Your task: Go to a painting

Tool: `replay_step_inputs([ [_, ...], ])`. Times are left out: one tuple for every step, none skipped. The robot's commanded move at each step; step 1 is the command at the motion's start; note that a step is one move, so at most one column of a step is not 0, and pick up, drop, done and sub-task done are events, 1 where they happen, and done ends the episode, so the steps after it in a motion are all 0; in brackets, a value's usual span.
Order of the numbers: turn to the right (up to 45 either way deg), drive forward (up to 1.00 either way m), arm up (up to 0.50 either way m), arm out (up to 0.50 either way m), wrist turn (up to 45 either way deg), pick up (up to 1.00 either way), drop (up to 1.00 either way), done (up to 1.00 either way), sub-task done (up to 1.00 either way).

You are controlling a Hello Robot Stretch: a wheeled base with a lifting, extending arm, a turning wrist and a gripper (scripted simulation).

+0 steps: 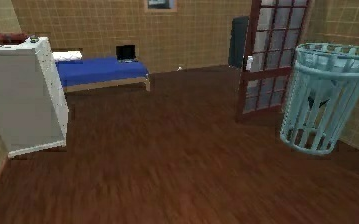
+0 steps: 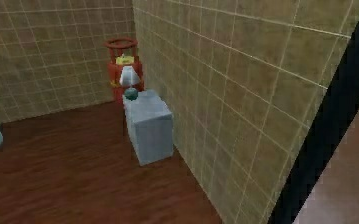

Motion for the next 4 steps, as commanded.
replay_step_inputs([
  [0.0,1.0,0.0,0.0,0.0,0.0,0.0,0.0,0.0],
  [0.0,1.0,0.0,0.0,0.0,0.0,0.0,0.0,0.0],
  [6.0,0.0,0.0,0.0,0.0,0.0,0.0,0.0,0.0],
  [0.0,0.6,0.0,0.0,0.0,0.0,0.0,0.0,0.0],
])
